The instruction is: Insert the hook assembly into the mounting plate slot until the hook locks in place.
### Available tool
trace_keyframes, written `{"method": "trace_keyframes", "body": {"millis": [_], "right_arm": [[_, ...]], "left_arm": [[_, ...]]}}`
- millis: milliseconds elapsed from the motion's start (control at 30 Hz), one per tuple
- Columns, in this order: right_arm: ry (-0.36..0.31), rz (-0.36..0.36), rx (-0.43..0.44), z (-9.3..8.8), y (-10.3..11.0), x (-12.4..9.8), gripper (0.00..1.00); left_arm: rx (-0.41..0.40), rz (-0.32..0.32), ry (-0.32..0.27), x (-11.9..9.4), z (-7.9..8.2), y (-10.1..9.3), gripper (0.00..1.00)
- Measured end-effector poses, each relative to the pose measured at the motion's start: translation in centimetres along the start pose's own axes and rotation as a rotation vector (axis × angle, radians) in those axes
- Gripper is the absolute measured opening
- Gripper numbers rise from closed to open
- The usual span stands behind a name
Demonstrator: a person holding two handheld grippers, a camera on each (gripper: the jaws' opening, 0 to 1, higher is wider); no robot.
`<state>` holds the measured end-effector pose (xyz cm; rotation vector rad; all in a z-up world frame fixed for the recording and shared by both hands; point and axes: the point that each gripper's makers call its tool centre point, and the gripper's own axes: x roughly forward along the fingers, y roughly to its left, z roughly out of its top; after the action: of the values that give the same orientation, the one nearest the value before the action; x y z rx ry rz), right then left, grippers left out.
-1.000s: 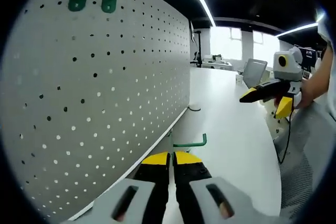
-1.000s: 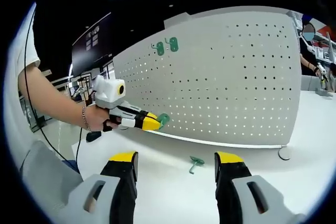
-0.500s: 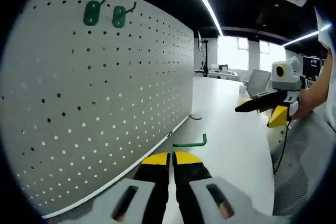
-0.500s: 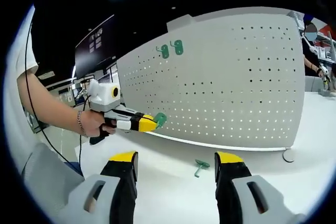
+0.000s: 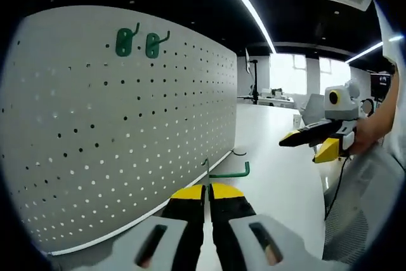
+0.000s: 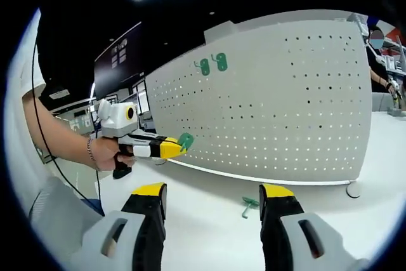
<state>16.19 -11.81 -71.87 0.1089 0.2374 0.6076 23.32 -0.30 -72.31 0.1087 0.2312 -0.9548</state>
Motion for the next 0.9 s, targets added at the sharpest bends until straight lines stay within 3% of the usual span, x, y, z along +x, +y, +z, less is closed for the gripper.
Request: {"method": "trace_keyframes", "body": {"millis": [500, 900], "right_arm": [[-0.010, 0.008, -0.012, 0.6, 0.1, -0.2, 0.57], [-0.012, 0.028, -0.021, 0.7, 0.9, -0.4, 0.57]], "left_arm": [[0.000, 0.030, -0.083, -1.6, 2.1, -1.2, 0.02], [-0.042, 0.063, -0.221, -3.8, 5.9, -1.6, 0.02]]}}
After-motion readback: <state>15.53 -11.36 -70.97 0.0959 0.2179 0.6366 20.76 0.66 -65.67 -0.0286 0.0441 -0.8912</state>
